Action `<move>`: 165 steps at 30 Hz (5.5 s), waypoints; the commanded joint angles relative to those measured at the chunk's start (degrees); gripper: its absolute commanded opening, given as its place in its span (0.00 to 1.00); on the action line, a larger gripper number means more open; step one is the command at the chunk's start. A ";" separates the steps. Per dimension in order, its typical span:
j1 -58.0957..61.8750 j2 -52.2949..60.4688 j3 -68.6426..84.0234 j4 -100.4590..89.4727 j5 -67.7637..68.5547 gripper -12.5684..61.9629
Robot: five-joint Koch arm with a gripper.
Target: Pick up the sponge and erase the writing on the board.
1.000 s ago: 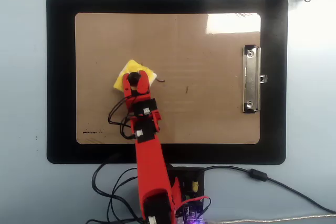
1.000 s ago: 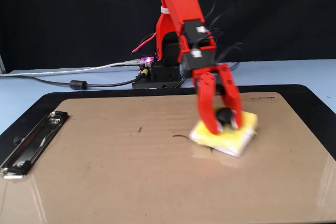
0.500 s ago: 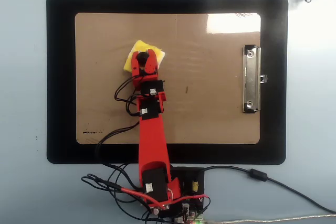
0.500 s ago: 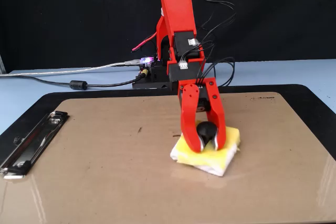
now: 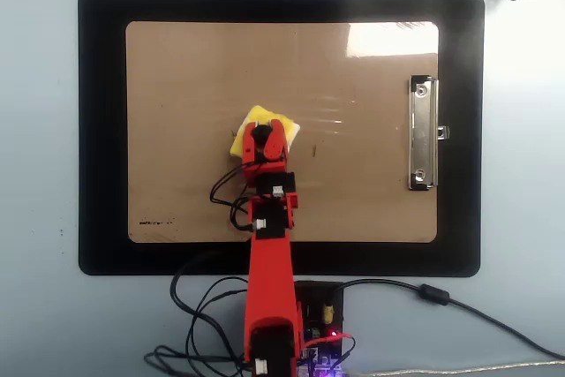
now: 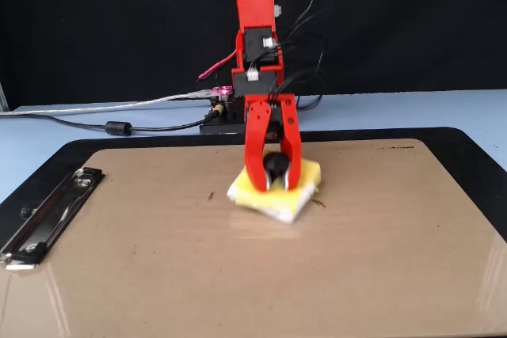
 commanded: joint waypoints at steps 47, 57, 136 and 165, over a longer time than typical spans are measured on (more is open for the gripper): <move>21.53 21.71 27.95 -16.17 2.81 0.06; 1.41 1.58 16.96 -26.54 -9.14 0.06; -36.65 18.54 10.63 -11.51 -15.56 0.06; -36.65 32.26 -26.37 77.96 -14.85 0.62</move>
